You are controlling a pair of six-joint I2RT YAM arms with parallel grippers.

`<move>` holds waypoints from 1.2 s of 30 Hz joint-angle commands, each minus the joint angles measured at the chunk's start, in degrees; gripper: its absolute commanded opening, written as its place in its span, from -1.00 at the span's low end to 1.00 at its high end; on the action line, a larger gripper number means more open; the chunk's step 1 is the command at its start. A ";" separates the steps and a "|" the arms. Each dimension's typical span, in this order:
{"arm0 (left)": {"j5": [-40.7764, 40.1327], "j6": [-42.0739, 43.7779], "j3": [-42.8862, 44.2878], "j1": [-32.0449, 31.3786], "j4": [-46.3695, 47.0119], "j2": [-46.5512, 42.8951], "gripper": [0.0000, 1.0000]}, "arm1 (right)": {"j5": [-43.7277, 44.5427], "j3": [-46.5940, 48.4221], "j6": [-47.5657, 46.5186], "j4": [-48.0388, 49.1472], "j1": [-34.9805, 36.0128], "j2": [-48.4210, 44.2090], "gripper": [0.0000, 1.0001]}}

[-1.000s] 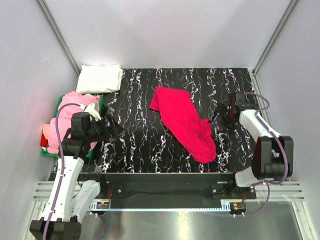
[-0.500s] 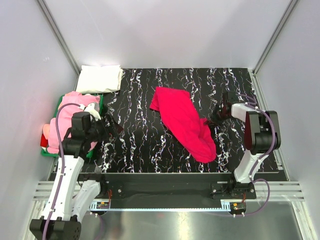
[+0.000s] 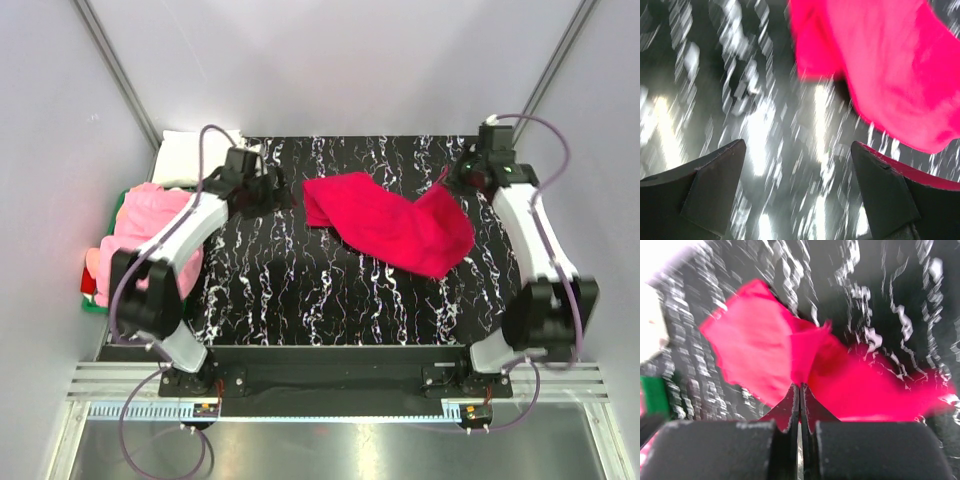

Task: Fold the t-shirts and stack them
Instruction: Flatten the tshirt out

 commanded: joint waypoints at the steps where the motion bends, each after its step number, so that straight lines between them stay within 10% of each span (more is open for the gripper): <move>1: 0.26 -1.61 11.44 -1.48 4.42 14.49 0.86 | 4.92 -3.10 0.83 -4.34 0.17 -8.40 -1.00; 15: -0.97 -8.46 47.70 -3.42 -3.05 48.21 0.70 | -1.05 -10.60 -0.66 -3.37 0.17 -12.54 -1.00; 18: -0.45 -9.08 50.85 -3.42 -1.82 50.85 0.08 | -0.36 -10.51 -0.66 -2.93 0.17 -11.84 -1.00; 21: 2.10 -8.74 55.59 -3.42 -1.38 52.70 -1.00 | 1.31 -8.86 -0.57 -3.02 0.00 -9.56 -1.00; 36: -4.39 3.03 60.38 -0.52 -12.19 18.10 -1.00 | -3.16 32.79 -1.97 -12.42 -16.17 4.34 -1.00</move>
